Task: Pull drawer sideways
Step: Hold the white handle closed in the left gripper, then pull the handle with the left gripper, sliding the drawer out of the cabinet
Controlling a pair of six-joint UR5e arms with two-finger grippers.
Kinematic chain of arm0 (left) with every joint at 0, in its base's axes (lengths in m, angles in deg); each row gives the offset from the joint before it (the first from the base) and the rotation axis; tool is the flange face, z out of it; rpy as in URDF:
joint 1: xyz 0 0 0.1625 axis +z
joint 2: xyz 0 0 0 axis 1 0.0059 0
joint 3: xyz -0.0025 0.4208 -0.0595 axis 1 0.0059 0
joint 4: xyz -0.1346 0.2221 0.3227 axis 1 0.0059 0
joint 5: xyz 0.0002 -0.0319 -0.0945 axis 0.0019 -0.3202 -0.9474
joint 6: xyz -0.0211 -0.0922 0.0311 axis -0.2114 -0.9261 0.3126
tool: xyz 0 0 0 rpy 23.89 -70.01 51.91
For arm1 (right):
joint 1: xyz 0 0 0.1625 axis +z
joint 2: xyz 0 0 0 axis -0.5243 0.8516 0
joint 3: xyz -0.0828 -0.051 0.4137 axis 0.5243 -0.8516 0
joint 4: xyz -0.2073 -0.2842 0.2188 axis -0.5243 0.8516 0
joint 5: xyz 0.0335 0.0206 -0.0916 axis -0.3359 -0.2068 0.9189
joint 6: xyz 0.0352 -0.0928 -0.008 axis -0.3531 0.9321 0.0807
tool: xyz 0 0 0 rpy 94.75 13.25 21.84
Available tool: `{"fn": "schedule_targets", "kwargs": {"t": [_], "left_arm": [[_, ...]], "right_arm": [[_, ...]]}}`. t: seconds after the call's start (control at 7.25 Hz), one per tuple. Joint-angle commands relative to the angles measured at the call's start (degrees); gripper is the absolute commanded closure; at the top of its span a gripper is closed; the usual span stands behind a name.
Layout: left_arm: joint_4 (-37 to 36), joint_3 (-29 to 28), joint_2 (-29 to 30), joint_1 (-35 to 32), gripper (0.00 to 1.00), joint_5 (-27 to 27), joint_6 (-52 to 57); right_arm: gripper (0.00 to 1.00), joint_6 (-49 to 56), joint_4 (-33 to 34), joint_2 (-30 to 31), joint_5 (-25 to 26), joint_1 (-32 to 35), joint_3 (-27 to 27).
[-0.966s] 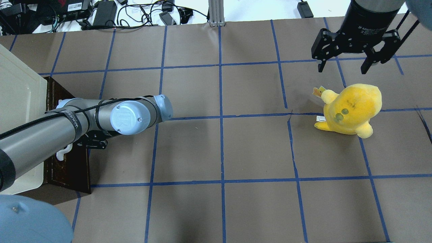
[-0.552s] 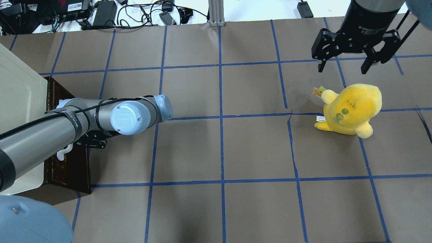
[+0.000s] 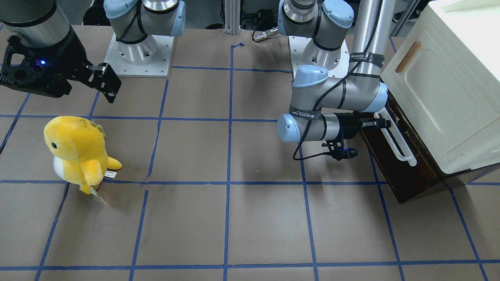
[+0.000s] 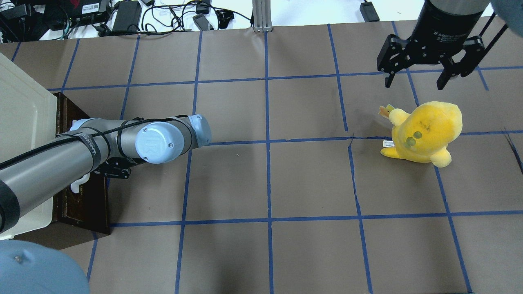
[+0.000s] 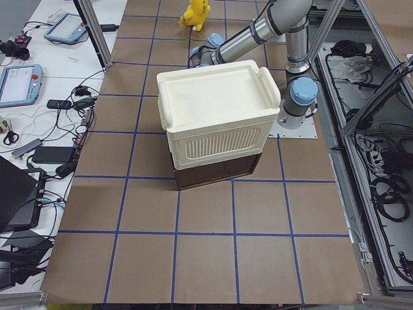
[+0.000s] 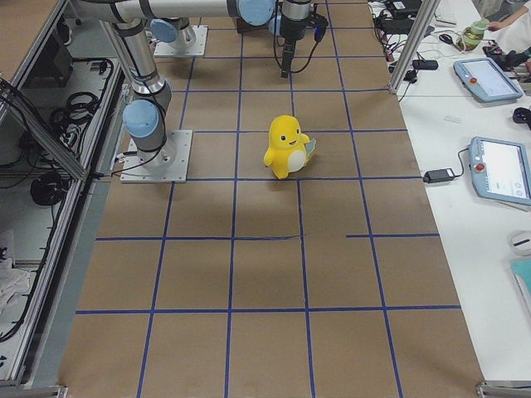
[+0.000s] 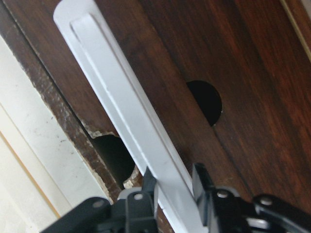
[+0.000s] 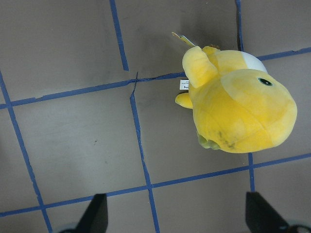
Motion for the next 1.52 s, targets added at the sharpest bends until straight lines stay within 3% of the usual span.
{"fn": "schedule_targets", "kwargs": {"t": [0.0, 1.38], "left_arm": [[-0.2, -0.3, -0.1, -1.6, 0.81, 0.0, 0.1], [-0.3, -0.6, -0.1, -6.2, 0.81, -0.1, 0.6]], "right_arm": [[0.00, 0.0, 0.0, 0.0, 0.0, -0.1, 0.0], [0.00, 0.0, 0.0, 0.0, 0.0, -0.1, 0.0]]}}
